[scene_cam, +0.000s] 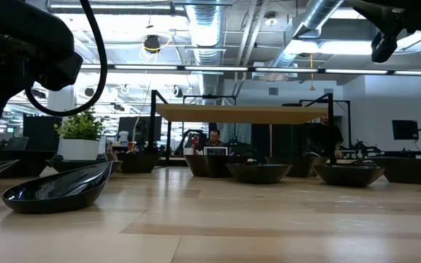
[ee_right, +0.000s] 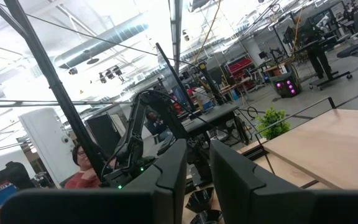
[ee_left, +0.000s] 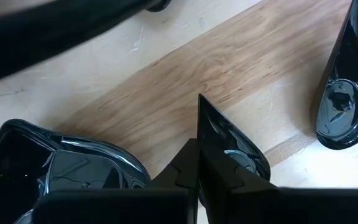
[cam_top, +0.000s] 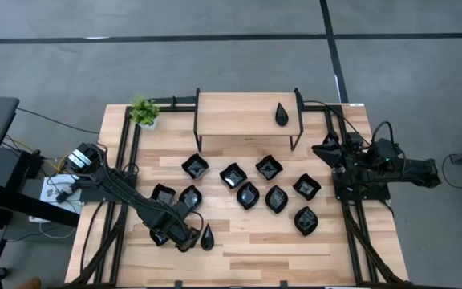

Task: Pick & Place Mini shaped plates
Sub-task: Stack the black plate on top of the black plate on the shelf

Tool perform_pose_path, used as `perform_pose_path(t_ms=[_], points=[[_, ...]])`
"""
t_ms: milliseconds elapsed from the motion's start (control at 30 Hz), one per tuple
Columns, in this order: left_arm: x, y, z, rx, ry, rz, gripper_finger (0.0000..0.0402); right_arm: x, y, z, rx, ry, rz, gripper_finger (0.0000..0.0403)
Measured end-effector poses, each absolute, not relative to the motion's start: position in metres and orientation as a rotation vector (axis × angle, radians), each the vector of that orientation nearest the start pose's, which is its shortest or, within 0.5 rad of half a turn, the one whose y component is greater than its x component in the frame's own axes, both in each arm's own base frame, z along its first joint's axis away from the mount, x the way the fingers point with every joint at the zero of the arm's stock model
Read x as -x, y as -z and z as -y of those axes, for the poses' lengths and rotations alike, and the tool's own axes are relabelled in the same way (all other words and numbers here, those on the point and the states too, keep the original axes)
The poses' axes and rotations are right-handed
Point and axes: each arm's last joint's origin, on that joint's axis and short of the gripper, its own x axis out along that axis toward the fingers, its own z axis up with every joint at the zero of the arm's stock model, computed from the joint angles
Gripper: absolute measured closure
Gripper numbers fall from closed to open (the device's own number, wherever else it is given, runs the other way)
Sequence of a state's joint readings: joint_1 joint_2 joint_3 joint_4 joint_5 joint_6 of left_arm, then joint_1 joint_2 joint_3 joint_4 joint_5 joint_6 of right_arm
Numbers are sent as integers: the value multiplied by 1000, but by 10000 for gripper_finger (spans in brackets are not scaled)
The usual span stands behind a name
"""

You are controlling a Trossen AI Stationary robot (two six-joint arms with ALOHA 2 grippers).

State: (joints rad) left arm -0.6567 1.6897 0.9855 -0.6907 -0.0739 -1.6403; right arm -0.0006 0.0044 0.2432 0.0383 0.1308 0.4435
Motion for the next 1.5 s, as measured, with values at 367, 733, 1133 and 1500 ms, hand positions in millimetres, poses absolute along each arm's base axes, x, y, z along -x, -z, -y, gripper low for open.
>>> perform_pose_path(t_ms=[367, 733, 1133, 1500], points=[[-234, -157, 176, 859, -686, -1257, 396, -73, -247, 4, -459, 67, 301, 336], [-233, -157, 175, 859, -715, -1240, 397, -73, -247, 4, -460, 66, 301, 336], [-232, -162, 174, 873, -699, -1246, 397, -72, -248, 4, -461, 64, 310, 336], [-236, -162, 170, 875, -714, -1219, 387, -72, -248, 4, -460, 65, 309, 336]])
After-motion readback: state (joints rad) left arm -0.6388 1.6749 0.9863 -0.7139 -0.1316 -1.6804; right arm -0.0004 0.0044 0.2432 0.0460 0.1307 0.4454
